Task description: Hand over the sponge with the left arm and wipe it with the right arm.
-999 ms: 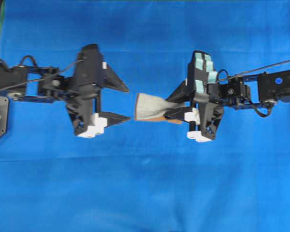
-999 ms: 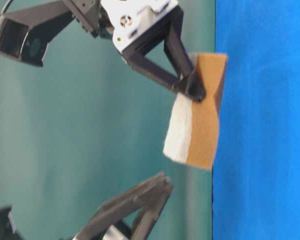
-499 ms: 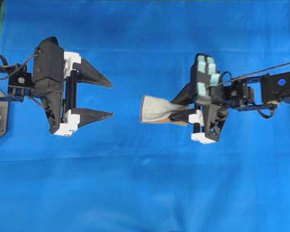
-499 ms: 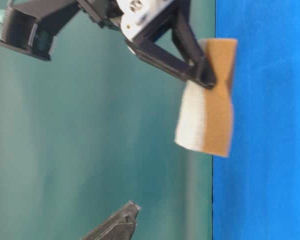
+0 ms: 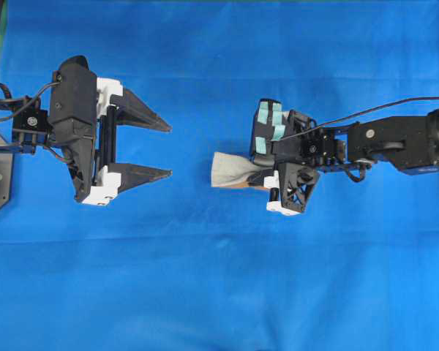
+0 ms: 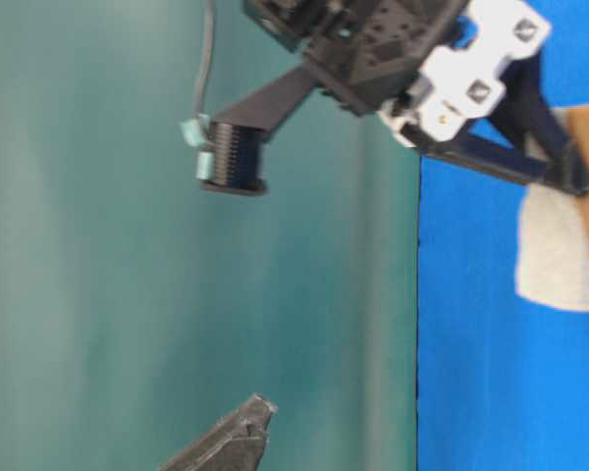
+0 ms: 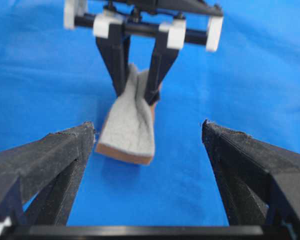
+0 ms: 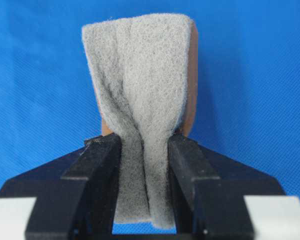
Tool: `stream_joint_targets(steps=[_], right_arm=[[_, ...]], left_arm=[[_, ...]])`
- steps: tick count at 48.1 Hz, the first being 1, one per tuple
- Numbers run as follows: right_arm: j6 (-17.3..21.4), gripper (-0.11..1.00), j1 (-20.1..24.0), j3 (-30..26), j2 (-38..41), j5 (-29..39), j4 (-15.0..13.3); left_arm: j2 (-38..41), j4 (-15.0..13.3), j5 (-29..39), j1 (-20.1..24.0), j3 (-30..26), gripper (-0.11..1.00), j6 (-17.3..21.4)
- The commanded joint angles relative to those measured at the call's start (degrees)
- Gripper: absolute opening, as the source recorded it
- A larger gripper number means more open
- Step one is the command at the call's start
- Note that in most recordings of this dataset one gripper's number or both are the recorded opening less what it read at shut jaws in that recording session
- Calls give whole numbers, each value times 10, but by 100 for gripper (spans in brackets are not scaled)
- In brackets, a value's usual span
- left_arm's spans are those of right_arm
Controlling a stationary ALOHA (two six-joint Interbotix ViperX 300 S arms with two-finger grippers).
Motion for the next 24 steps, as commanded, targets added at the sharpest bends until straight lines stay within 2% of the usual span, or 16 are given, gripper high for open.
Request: stream_joint_targets(steps=[1,14,24], right_arm=[[-1,35,0,-9,5,-6,-1],[-1,32,-6,-10,18,-7,-1],[-2,32,-58,-6,13,-7,-2]], left_arm=[[-3,0,-6,0,-5,86,1],[-3,0,-7,0,-5,86,1],[-3,0,-8,0,-5,85,1]])
